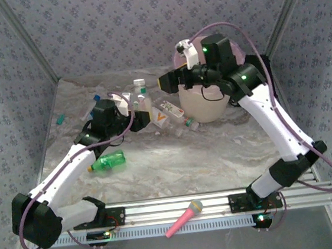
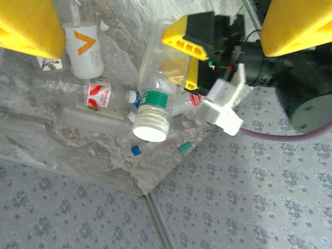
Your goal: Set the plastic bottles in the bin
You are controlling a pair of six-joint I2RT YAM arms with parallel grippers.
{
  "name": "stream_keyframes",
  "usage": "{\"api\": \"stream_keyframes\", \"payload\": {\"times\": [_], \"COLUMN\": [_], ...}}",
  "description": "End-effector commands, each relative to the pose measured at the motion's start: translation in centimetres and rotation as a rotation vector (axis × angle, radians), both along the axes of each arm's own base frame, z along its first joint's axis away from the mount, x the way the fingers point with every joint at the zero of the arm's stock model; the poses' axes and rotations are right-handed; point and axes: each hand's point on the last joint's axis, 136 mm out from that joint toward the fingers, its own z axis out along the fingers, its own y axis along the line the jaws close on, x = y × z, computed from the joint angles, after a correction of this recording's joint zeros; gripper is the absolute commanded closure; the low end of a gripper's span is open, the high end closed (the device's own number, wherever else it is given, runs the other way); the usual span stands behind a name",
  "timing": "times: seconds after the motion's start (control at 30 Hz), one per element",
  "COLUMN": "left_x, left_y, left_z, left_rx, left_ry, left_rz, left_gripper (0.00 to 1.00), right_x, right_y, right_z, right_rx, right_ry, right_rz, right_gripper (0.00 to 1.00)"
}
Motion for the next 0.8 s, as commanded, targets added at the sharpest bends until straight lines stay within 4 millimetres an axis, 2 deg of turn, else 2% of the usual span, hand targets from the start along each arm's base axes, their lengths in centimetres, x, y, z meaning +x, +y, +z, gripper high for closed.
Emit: {"api": "stream_keyframes", "payload": {"times": [0.0,0.13,0.2,0.3,0.4,0.5,0.6,0.77], "left_x": [-1.5,-2.3,-3.1,-4.0,-4.5,-4.4,-4.1,-3.5], "left_y": [-2.6,-3.8,-4.4,-5.2,-5.9,-6.1,-5.9,-5.9], "left_z": [5.1,6.3,6.8,7.4,7.4,7.3,7.2,7.0], "left_rx": [-0.212,-0.293,-0.322,-0.321,-0.308,-0.297,-0.285,-0.284], "left_ry": [-0.085,-0.063,-0.065,-0.091,-0.096,-0.088,-0.09,-0.08], "left_rz": [-0.137,-0.209,-0.239,-0.272,-0.3,-0.302,-0.279,-0.248], "left_gripper": [0.82,0.82,0.82,0.82,0.83,0.83,0.82,0.84], "right_x": [0.3,0.1,0.5,1.3,1.7,2.0,1.9,1.9], "right_y": [2.0,4.3,4.7,5.3,6.0,6.4,6.4,6.2], "right_z": [1.2,0.2,-0.5,-1.6,-1.9,-2.1,-2.5,-3.1], "right_rx": [0.053,0.084,0.077,0.071,0.08,0.082,0.077,0.066], "right_ry": [-0.003,0.057,0.075,0.106,0.125,0.136,0.142,0.146], "right_rz": [0.045,0.134,0.135,0.133,0.153,0.16,0.152,0.142], "right_gripper": [0.04,0.1,0.15,0.17,0.23,0.28,0.39,0.44]}}
